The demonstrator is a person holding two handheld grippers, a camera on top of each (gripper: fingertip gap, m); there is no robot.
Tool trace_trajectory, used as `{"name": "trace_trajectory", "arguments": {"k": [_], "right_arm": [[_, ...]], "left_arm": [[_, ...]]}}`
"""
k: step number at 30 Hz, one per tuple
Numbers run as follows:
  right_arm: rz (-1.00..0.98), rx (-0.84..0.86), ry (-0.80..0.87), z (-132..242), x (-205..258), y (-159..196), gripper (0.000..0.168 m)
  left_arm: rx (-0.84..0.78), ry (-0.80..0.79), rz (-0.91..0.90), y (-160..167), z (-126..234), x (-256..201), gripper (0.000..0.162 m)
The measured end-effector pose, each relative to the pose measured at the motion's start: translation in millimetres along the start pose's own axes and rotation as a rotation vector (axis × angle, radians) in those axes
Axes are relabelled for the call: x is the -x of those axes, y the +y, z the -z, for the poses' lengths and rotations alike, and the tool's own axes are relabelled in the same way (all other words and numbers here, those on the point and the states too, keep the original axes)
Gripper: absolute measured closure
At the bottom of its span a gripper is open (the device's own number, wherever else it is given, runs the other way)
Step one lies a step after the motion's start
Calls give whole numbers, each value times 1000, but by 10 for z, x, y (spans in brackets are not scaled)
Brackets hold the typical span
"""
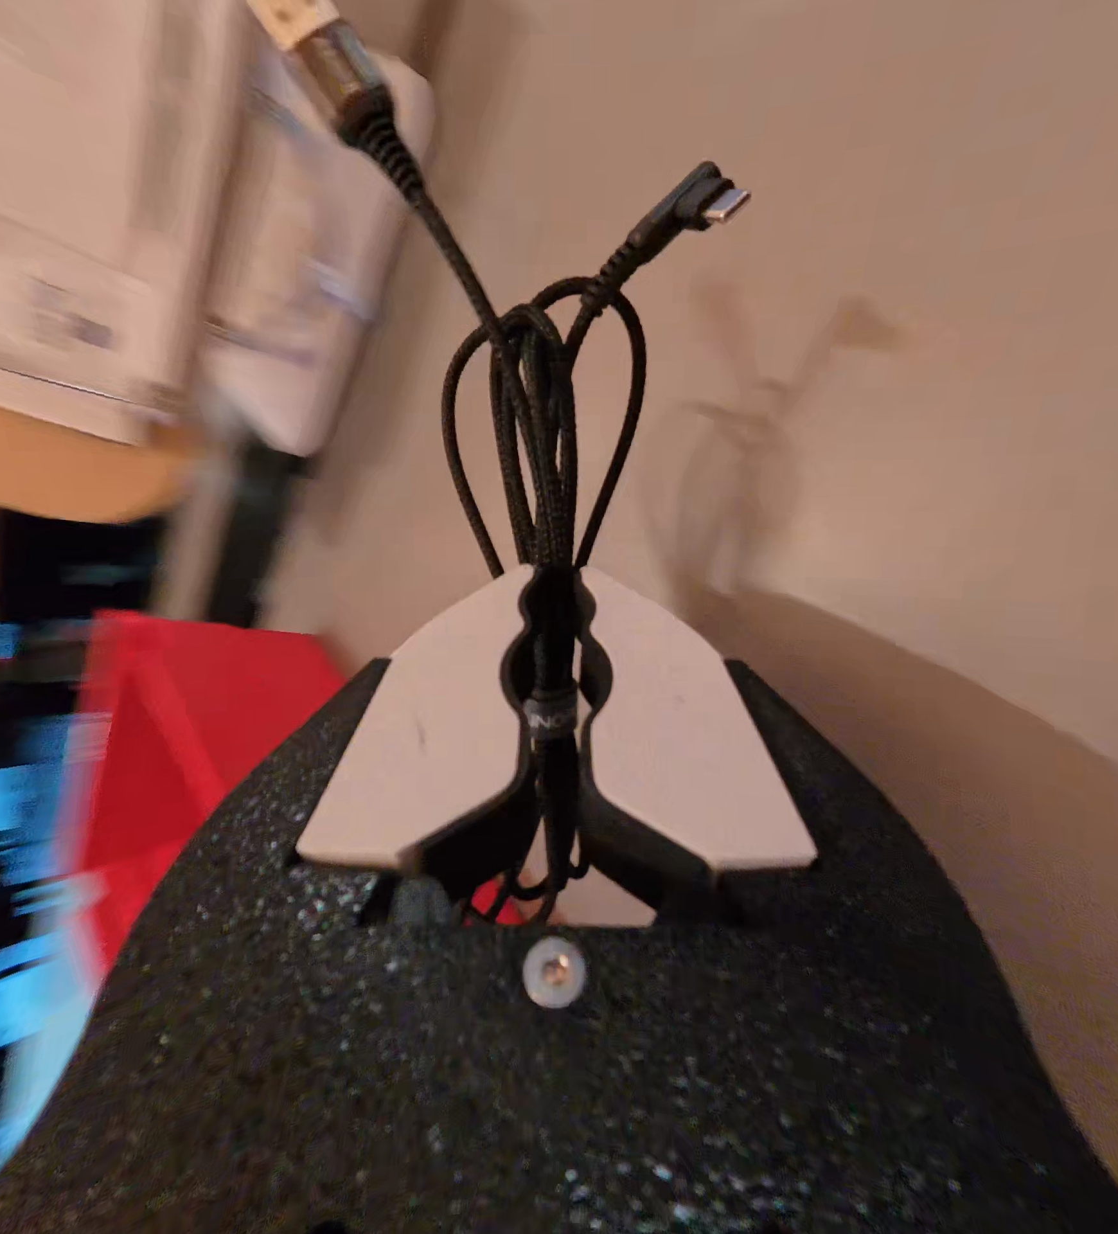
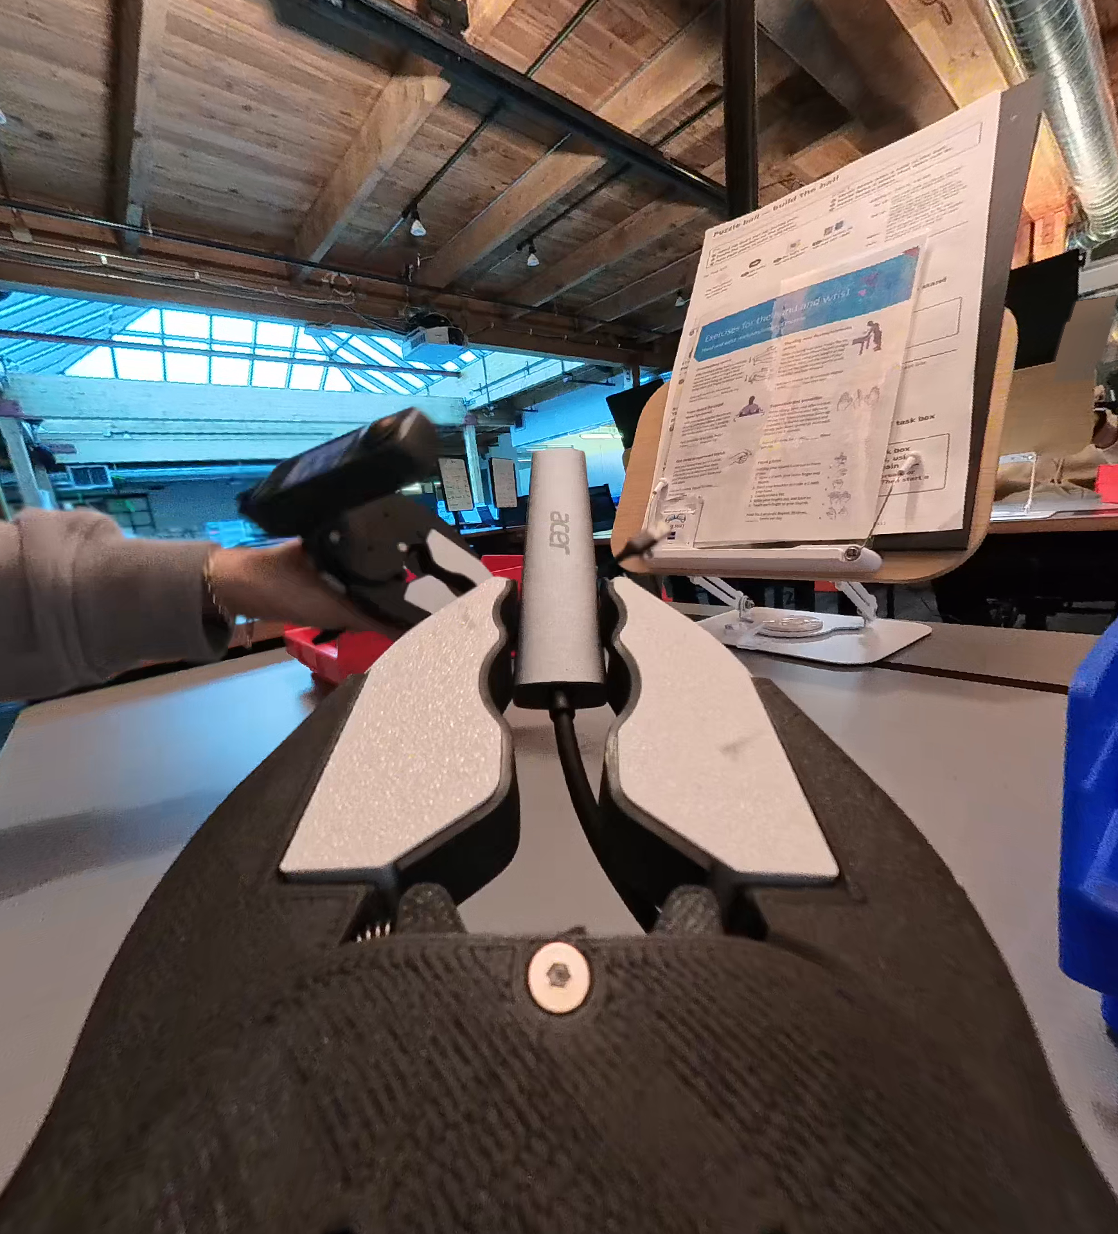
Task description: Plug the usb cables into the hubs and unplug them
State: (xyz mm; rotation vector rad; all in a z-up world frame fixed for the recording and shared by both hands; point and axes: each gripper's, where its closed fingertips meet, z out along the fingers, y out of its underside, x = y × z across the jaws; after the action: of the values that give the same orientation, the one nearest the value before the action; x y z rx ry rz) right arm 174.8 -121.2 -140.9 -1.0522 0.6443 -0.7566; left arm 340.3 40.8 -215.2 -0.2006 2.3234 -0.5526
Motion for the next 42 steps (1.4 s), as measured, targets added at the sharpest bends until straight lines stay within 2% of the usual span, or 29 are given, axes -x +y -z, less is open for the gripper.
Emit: {"name": "trace_trajectory", "arguments": {"k": [1,3,4,6,8,13,14,19,20,22,24,27,30,33,37,42], "right_arm": [[3,-2,5,0,-8,-2,145],[4,-16,23,11,-38,-19,145],[0,-23,25,17,-47,-27,145],[-10,-32,27,27,-64,-39,145],[-14,-35,21,30,-61,-42,145],[-9,-24,13,20,-45,-29,145],[-10,-25,14,20,-48,-30,145],[-15,-24,12,21,-51,-29,145],[-16,-22,11,19,-50,-27,145],[-15,-24,12,19,-52,-28,145],[-17,-23,9,11,-53,-24,145],[-18,-19,3,-2,-51,-16,145],[-18,-16,-2,-8,-47,-13,145],[-17,-27,17,1,-74,-25,145],[-30,-18,-6,-7,-59,-15,145],[-54,-14,10,-11,-104,-8,145]], "left_arm": [[-46,-191,-83,-50,30,123,154],[-115,-555,-308,-147,190,256,154],[-166,-673,-411,-197,262,206,154],[-257,-721,-546,-205,287,-68,153],[-244,-614,-587,-51,173,-345,153],[-231,-337,-498,208,95,-693,145],[-241,-284,-475,208,119,-732,137],[-289,195,-388,196,433,-1115,122],[-302,247,-356,150,523,-1115,119],[-358,349,-269,-50,720,-1086,126],[-394,350,-189,-325,798,-940,130],[-296,439,-233,-498,673,-975,134],[-152,509,-303,-491,368,-1069,141],[-61,647,-236,-519,203,-1188,148],[33,837,-142,-529,188,-1329,144],[86,867,-129,-500,90,-1340,139]]}}
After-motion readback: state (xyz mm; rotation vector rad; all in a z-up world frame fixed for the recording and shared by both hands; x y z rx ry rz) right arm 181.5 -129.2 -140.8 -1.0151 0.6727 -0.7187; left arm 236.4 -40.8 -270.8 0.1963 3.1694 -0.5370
